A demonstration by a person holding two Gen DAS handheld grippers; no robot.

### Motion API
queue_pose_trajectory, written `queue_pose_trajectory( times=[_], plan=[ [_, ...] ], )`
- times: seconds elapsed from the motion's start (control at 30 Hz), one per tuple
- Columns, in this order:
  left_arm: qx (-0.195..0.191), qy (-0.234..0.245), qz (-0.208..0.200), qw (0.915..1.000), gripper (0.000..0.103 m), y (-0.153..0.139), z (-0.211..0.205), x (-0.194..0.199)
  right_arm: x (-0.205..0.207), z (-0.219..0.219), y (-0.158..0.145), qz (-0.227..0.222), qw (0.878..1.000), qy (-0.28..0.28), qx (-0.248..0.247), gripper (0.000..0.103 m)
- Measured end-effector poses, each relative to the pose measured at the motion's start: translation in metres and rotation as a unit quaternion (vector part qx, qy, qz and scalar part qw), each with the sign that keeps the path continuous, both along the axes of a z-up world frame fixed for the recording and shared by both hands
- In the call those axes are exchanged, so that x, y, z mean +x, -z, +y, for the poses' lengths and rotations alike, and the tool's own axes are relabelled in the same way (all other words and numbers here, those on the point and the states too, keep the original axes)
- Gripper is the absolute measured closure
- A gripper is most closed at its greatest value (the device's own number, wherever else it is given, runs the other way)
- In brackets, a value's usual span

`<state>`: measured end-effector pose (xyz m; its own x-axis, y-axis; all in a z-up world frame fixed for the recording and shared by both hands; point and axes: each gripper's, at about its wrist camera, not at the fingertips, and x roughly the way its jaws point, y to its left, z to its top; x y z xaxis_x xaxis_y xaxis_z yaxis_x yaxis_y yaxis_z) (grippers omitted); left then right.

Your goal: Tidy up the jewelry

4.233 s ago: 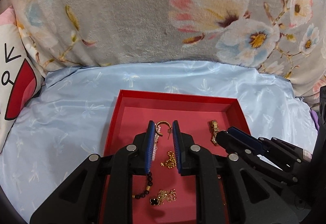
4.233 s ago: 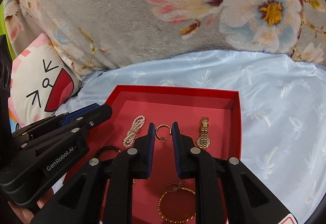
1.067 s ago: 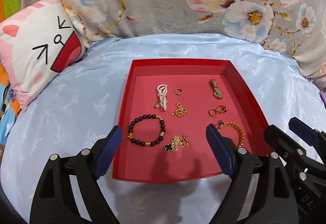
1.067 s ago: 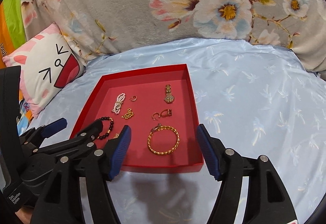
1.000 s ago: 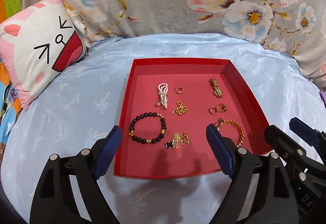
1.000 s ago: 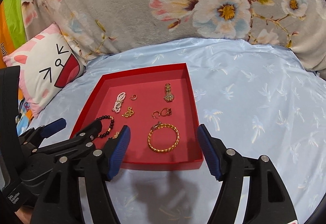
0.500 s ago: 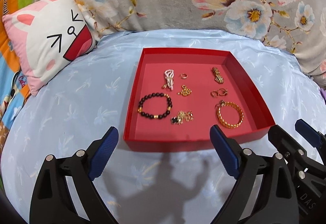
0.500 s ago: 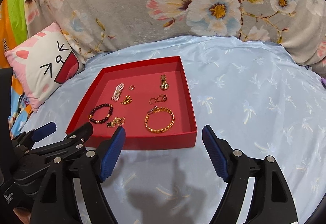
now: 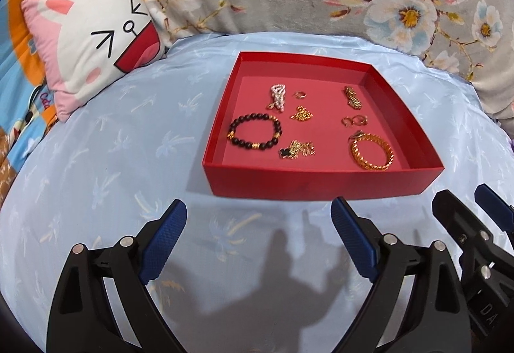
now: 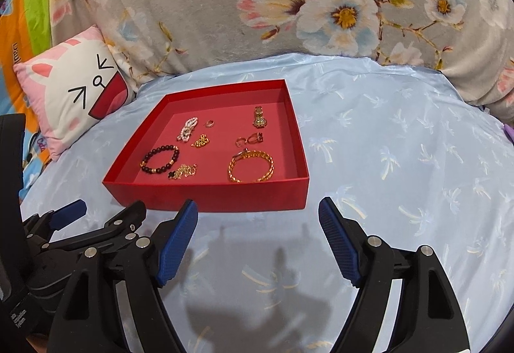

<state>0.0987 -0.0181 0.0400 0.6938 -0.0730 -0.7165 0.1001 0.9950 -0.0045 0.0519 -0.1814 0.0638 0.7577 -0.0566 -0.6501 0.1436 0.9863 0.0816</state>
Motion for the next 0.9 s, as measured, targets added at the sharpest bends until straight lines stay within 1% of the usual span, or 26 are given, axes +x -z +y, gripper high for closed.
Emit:
queue_pose_trajectory(
  times=[0.13,0.3,0.4,0.5,0.63,0.77,0.9],
  plan=[
    [0.009,-0.004,-0.003,0.9999,0.013,0.010,0.000,-0.003,-0.003,0.002,0.011,0.006,1.000,-0.002,-0.010,0.027],
    [0.006,-0.010,0.001,0.9999,0.012,0.021,0.002,-0.003,-0.003,0.004,0.020,0.010,1.000,-0.003,-0.013,0.026],
    [0.011,-0.016,-0.004,0.9998,0.012,0.025,0.003,-0.002,-0.003,0.006,0.025,0.011,1.000,-0.005,-0.016,0.025],
    [0.019,-0.020,-0.005,0.9996,0.012,0.026,0.003,-0.001,-0.002,0.007,0.029,0.011,1.000,-0.005,-0.014,0.025],
    [0.020,-0.022,-0.003,0.9996,0.012,0.027,0.003,0.001,-0.001,0.006,0.031,0.008,1.000,-0.003,-0.008,0.024],
    [0.028,-0.023,-0.006,0.9993,0.012,0.027,0.001,0.003,0.001,0.005,0.032,0.004,1.000,0.003,-0.013,0.021],
    [0.035,-0.022,-0.001,0.9992,0.012,0.028,-0.001,0.004,0.006,0.001,0.037,0.019,1.000,0.011,-0.008,0.021]
  ],
)
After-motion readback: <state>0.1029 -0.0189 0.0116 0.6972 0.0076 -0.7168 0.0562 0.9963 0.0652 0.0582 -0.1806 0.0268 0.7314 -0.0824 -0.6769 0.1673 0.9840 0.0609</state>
